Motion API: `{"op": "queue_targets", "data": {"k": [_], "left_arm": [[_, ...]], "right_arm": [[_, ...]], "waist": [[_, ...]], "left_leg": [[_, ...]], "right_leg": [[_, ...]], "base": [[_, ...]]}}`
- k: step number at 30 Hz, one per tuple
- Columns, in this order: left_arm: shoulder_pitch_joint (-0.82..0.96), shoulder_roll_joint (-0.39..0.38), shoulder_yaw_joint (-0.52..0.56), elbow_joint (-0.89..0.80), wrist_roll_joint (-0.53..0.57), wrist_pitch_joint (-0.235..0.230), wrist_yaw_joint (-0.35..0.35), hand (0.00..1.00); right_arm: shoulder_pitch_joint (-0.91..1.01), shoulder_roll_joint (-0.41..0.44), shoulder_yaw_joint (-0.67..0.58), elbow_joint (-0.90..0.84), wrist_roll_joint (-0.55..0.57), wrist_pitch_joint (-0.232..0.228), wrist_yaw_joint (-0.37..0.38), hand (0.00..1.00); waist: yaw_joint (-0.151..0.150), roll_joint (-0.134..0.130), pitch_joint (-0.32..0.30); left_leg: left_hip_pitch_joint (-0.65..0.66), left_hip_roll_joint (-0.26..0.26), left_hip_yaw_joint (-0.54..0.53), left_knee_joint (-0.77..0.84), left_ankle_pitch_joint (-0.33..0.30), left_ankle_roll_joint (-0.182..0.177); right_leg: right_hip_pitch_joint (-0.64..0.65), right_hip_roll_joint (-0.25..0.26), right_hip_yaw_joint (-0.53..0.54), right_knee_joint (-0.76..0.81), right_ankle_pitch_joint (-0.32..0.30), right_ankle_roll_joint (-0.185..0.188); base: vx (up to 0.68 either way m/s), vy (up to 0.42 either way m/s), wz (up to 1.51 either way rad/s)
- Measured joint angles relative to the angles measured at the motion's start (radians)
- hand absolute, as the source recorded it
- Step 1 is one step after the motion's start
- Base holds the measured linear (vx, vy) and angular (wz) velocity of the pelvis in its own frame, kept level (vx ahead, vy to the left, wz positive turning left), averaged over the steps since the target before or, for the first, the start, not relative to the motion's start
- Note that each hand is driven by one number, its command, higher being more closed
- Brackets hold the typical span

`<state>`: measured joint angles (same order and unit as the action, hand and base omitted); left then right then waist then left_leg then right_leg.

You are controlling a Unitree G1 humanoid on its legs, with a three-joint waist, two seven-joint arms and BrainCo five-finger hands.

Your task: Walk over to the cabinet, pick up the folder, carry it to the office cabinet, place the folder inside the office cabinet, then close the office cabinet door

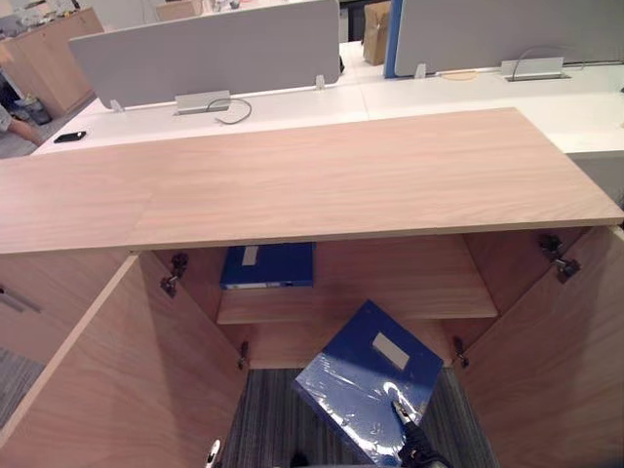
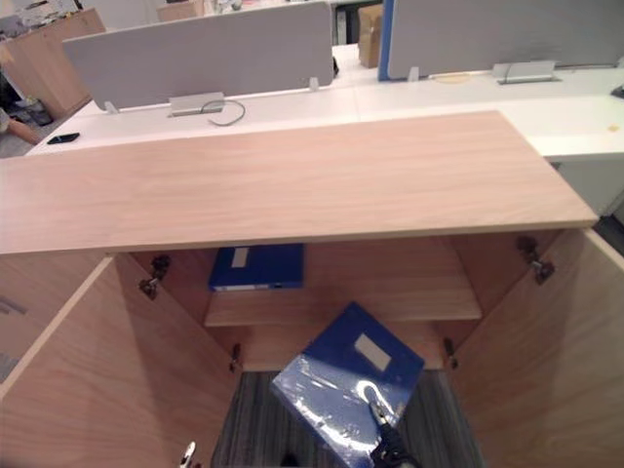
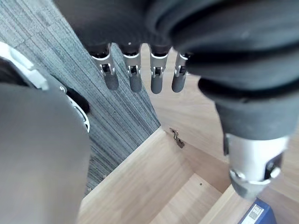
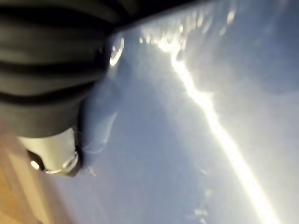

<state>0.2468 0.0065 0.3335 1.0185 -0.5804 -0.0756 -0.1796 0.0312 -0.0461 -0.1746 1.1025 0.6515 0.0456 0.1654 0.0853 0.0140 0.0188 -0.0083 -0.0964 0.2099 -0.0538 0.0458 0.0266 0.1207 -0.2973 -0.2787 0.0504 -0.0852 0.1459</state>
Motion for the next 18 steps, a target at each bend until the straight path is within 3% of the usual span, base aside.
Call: {"op": "queue_targets", "data": {"k": [4, 8, 12, 15, 17, 18], "left_arm": [[0.007, 0.0, 0.002, 0.0, 0.015, -0.002, 0.009, 0.0], [0.011, 0.012, -0.006, 0.001, 0.054, -0.002, 0.011, 0.0], [0.011, 0.042, -0.061, 0.012, 0.074, -0.002, 0.013, 0.0], [0.012, 0.052, -0.055, 0.014, 0.082, -0.002, 0.021, 0.0], [0.022, 0.039, -0.019, 0.023, 0.089, -0.002, 0.025, 0.0], [0.043, 0.031, -0.007, 0.022, 0.093, -0.003, 0.026, 0.0]], "right_arm": [[-0.006, -0.002, 0.0, 0.007, -0.002, 0.002, -0.002, 1.0], [-0.055, 0.01, 0.003, -0.002, -0.004, 0.004, -0.002, 1.0], [-0.061, 0.014, 0.019, -0.067, 0.001, 0.004, -0.002, 1.0], [-0.067, 0.009, 0.023, -0.113, 0.026, -0.006, -0.005, 1.0], [-0.068, 0.002, 0.023, -0.132, 0.044, -0.01, -0.015, 1.0], [-0.067, -0.003, 0.024, -0.133, 0.044, -0.01, -0.017, 1.0]], "waist": [[0.001, 0.005, 0.0], [-0.002, 0.018, 0.019], [-0.009, 0.017, 0.061], [-0.005, 0.001, 0.095], [-0.003, -0.003, 0.102], [-0.002, -0.001, 0.101]], "left_leg": [[0.029, -0.022, 0.012, -0.011, -0.015, 0.013], [0.047, -0.008, 0.06, -0.009, -0.016, 0.018], [0.081, 0.02, 0.058, 0.007, -0.02, 0.026], [0.08, 0.026, 0.048, 0.041, -0.027, 0.017], [0.079, 0.014, 0.029, 0.042, -0.029, 0.013], [0.078, 0.01, -0.026, 0.042, -0.028, 0.011]], "right_leg": [[-0.028, -0.04, -0.044, 0.088, 0.001, -0.002], [-0.087, -0.07, -0.187, 0.206, 0.023, -0.036], [-0.091, -0.043, -0.209, 0.254, 0.016, -0.03], [-0.05, -0.024, -0.212, 0.196, 0.004, -0.031], [-0.021, -0.02, -0.217, 0.142, -0.028, 0.006], [-0.017, -0.012, -0.228, 0.138, -0.03, 0.006]], "base": [[0.05, 0.151, -0.11], [0.03, 0.111, -0.34], [-0.04, 0.008, -0.12], [-0.11, -0.117, -0.01], [-0.11, -0.109, 0.0], [-0.09, -0.12, 0.04]]}}
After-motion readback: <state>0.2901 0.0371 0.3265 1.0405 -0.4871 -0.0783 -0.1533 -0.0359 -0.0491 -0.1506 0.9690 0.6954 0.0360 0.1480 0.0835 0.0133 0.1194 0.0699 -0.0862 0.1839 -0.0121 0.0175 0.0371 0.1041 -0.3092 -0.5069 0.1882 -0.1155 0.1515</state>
